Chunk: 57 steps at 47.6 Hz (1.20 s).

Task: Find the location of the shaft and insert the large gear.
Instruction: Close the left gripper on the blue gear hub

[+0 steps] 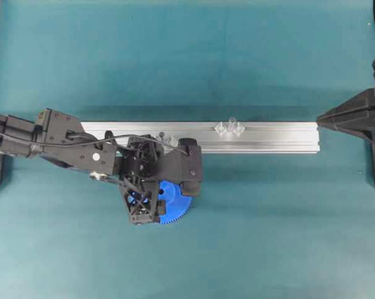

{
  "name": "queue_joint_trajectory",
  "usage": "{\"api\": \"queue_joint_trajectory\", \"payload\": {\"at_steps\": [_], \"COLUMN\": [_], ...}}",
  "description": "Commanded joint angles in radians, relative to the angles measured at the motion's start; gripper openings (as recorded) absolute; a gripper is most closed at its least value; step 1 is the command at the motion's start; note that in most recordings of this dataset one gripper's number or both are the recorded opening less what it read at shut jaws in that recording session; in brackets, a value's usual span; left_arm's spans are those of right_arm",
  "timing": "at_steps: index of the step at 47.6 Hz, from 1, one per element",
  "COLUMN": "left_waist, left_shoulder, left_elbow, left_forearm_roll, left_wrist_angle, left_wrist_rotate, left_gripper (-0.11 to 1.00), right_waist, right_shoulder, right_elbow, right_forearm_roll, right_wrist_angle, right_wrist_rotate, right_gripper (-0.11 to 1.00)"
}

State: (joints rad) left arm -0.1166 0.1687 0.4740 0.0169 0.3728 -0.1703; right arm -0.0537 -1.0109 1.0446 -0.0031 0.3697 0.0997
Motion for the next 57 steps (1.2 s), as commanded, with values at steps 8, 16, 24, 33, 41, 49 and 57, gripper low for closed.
{"api": "queue_joint_trajectory", "payload": {"at_steps": [8, 16, 24, 33, 41, 49, 57], "left_waist": [-0.003, -0.014, -0.017, -0.025, -0.025, -0.025, -0.025], "left_shoulder": [-0.003, -0.002, 0.003, 0.005, 0.005, 0.015, 0.018], "left_elbow": [-0.012, -0.009, -0.008, -0.009, -0.008, -0.002, -0.003], "left_forearm_roll": [0.003, 0.003, 0.003, 0.003, 0.003, 0.003, 0.003], "left_wrist_angle": [0.005, 0.006, 0.006, 0.006, 0.006, 0.017, 0.031], "left_wrist_rotate": [-0.003, -0.005, -0.011, -0.017, -0.018, -0.015, -0.018], "left_gripper": [0.93, 0.93, 0.93, 0.93, 0.93, 0.93, 0.93], "right_waist": [-0.002, -0.002, -0.002, -0.003, -0.002, -0.002, -0.002], "right_shoulder": [0.002, -0.006, -0.014, -0.02, -0.021, -0.026, -0.037], "right_elbow": [-0.006, -0.006, -0.002, 0.002, 0.002, 0.006, 0.011], "right_forearm_roll": [0.002, 0.002, 0.005, 0.006, 0.005, 0.005, 0.005], "right_wrist_angle": [-0.005, -0.005, -0.003, -0.005, -0.003, -0.005, -0.005], "right_wrist_rotate": [0.011, 0.011, 0.011, 0.011, 0.011, 0.011, 0.011], "right_gripper": [0.08, 0.08, 0.08, 0.08, 0.08, 0.08, 0.08]}}
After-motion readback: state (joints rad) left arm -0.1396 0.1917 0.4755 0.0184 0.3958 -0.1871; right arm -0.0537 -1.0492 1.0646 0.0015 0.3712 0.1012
